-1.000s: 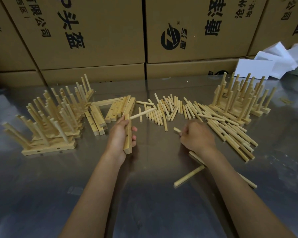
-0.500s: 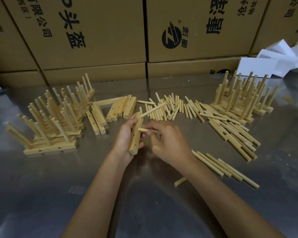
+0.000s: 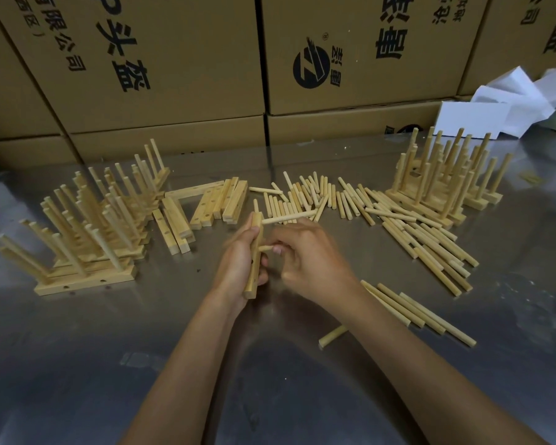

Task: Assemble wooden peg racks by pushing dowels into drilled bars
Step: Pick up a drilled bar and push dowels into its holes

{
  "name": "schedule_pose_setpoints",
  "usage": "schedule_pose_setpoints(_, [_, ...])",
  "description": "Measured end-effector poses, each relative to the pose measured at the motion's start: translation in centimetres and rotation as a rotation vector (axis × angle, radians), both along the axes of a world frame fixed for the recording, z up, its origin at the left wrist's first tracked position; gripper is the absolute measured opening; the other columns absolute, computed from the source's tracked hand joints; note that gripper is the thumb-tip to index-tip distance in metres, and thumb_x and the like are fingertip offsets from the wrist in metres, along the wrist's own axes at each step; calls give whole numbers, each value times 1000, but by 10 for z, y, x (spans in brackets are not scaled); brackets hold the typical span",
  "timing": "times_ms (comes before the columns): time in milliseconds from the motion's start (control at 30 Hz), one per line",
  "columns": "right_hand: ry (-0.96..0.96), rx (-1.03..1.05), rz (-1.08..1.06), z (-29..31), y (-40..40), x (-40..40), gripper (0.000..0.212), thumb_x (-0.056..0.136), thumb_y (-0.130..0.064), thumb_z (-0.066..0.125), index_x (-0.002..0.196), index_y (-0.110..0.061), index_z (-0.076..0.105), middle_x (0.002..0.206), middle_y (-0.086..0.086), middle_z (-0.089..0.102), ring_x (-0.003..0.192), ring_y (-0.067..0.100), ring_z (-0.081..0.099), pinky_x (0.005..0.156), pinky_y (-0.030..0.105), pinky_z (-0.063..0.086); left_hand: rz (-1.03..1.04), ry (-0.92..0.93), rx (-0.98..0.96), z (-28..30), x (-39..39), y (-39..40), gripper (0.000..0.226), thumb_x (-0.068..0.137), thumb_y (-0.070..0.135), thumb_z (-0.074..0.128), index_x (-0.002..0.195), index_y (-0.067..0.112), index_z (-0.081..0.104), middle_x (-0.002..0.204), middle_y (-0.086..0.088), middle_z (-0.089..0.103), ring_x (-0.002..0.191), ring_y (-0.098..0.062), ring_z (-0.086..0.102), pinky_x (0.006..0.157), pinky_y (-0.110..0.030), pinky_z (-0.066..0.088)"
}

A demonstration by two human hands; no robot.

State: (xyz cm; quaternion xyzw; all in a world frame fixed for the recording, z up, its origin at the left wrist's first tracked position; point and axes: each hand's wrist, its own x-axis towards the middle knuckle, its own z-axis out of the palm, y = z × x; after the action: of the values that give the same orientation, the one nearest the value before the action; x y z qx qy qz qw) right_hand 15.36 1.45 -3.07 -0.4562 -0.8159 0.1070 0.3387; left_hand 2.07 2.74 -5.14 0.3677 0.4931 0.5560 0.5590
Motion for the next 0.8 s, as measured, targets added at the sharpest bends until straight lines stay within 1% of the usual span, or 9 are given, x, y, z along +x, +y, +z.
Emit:
schedule_pose_setpoints(100, [145,-79,-12,-3,0,-1,20,90,-3,59,96,-17,72,89,-5,64,93,11,49,75,31,43,27,43,45,1,-1,1,42,106,26,42,146,37,48,70,2,60,52,-8,48,38,-22,30])
schedule_pose_setpoints(267, [190,-98,-16,-3,1,0,20,91,-6,62,100,-20,75,88,-12,64,93,6,51,78,28,46,19,76,34,1,-2,2,41,106,32,44,145,43,48,70,1,59,52,-9,49,38,-22,30])
schedule_pose_setpoints(433, [233,-30,-17,-1,2,-5,16,90,-10,66,103,-15,74,101,-6,68,105,11,57,102,40,42,30,89,-17,0,-8,6,41,104,34,45,141,51,50,66,4,60,51,-8,47,41,-23,35])
schedule_pose_setpoints(500, [353,114,-134,-1,4,-5,10,90,-12,67,97,-13,74,100,-6,67,103,14,59,102,44,39,98,80,-54,-1,-15,8,38,104,34,46,140,46,53,84,-2,69,60,-10,50,45,-24,40])
schedule_pose_setpoints(533, [417,178,-232,-1,7,-2,9,90,-12,65,94,-14,73,98,-6,66,100,15,59,99,40,38,138,50,-78,-1,-19,10,38,104,34,46,140,44,55,100,-3,68,65,-12,50,46,-25,41])
schedule_pose_setpoints(567, [443,215,-345,0,11,2,11,90,-12,62,94,-16,71,98,-8,64,99,16,58,95,35,35,173,6,-95,0,-23,12,38,104,33,46,140,42,55,101,-4,66,66,-13,48,44,-24,40])
schedule_pose_setpoints(633, [324,149,-496,-3,19,13,21,91,-13,56,105,-20,69,108,-8,62,107,16,56,92,31,29,212,-85,-97,0,-31,15,38,104,30,45,140,39,55,76,-1,55,58,-11,44,36,-21,37])
schedule_pose_setpoints(700, [61,-56,-448,-13,28,19,27,94,-14,50,116,-19,65,122,-4,59,119,19,50,98,37,30,220,-149,-90,0,-35,16,38,104,28,44,140,36,56,66,2,46,50,-9,42,34,-19,34])
schedule_pose_setpoints(800, [-182,-210,-327,-25,30,16,19,95,-18,48,106,-18,63,119,-1,61,116,23,48,95,40,35,217,-170,-82,0,-37,15,37,104,26,44,138,35,57,65,2,46,49,-9,42,34,-18,34])
